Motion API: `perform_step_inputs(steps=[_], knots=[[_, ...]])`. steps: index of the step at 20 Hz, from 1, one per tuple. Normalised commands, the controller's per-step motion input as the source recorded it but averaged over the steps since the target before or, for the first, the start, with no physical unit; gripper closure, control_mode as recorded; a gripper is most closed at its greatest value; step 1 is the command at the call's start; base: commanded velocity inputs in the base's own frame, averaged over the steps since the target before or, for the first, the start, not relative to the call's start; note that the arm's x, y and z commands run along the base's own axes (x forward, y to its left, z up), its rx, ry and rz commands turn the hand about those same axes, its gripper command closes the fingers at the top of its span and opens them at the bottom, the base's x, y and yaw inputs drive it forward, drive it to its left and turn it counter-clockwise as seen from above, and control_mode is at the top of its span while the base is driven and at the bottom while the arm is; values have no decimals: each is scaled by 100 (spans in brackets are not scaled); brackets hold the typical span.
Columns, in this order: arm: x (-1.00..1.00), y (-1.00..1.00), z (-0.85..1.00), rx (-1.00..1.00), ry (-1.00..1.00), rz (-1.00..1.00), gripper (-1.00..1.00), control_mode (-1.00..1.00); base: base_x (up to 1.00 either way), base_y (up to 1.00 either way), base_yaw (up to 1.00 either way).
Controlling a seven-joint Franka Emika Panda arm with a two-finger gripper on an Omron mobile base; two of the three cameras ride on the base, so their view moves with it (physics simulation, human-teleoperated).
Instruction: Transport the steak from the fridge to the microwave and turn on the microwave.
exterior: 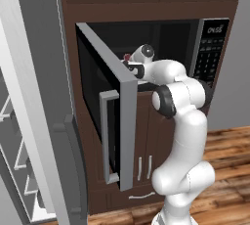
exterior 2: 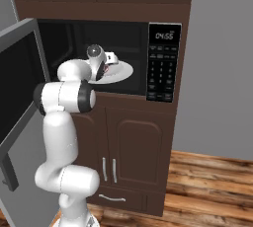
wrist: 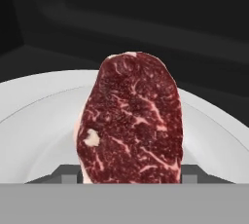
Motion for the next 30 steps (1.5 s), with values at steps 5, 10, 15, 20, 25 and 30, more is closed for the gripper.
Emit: perform_step_inputs(steps=[5,10,15,20,25,30], knots=[[16,0,-7,0,0,0,100,-100,0,0,0],[13,1,-9,0,0,0,100,-100,0,0,0],[2,7,-16,0,0,0,100,-100,0,0,0],[1,4,-14,0,0,0,100,-100,0,0,0],[2,3,-14,0,0,0,-100,-100,0,0,0],[2,3,-13,0,0,0,-100,-100,0,0,0]])
